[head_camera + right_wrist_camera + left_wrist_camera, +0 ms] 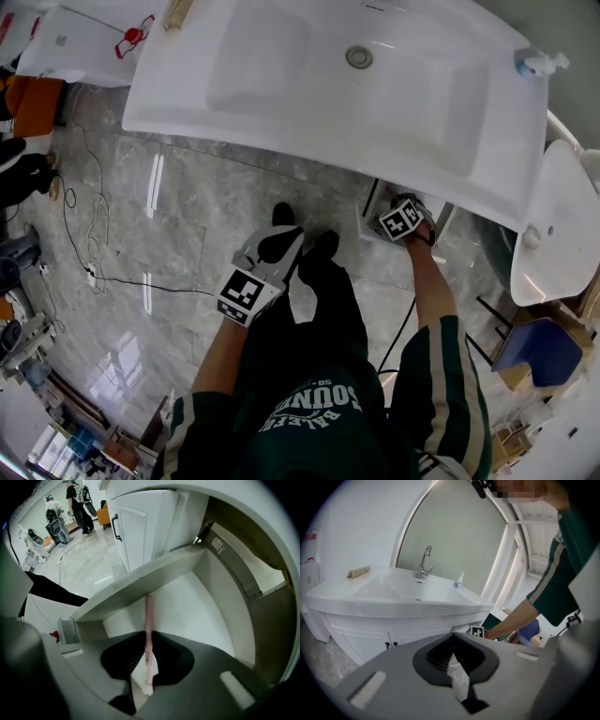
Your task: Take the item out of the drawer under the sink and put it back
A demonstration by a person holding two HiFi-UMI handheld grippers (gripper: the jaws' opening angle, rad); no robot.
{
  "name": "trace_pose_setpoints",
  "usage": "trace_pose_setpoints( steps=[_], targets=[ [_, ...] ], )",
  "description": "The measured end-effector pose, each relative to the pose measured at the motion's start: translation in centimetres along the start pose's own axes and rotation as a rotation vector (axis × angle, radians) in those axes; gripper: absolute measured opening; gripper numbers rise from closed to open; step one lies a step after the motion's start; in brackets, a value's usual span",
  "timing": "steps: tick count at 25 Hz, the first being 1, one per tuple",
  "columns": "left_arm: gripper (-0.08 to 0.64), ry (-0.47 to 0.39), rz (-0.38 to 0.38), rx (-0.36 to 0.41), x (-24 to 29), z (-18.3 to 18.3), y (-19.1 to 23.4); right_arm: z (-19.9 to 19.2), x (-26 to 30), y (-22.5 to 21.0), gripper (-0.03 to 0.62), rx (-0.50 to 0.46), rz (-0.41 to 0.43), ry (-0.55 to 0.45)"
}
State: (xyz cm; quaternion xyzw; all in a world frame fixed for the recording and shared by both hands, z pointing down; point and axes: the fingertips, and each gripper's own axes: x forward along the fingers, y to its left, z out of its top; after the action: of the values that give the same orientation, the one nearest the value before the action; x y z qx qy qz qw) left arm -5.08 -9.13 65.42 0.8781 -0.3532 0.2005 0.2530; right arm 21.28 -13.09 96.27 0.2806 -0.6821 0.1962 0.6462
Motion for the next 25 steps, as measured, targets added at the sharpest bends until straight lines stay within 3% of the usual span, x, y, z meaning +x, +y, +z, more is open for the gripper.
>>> trace_pose_setpoints(
  steps=[8,18,25],
  targets=[
    [0.051,-0.011,-0.007,0.002,-0.5,1.3,-0.3,-0.3,-3.0,-1.4,0.052,0.030,-0.054,-0.018],
    [0.051,-0.032,-0.050,0.034,-1.4,5.2,-2.8,0.5,-10.5,-1.0,0.052,-0.054,-0.116,-0.096],
    [0.051,-0.062,-0.069,0.043,-2.7,7.6,-4.2,0.6,-16.5,0.3,0.052,-0.047,-0.130,-0.163]
  ],
)
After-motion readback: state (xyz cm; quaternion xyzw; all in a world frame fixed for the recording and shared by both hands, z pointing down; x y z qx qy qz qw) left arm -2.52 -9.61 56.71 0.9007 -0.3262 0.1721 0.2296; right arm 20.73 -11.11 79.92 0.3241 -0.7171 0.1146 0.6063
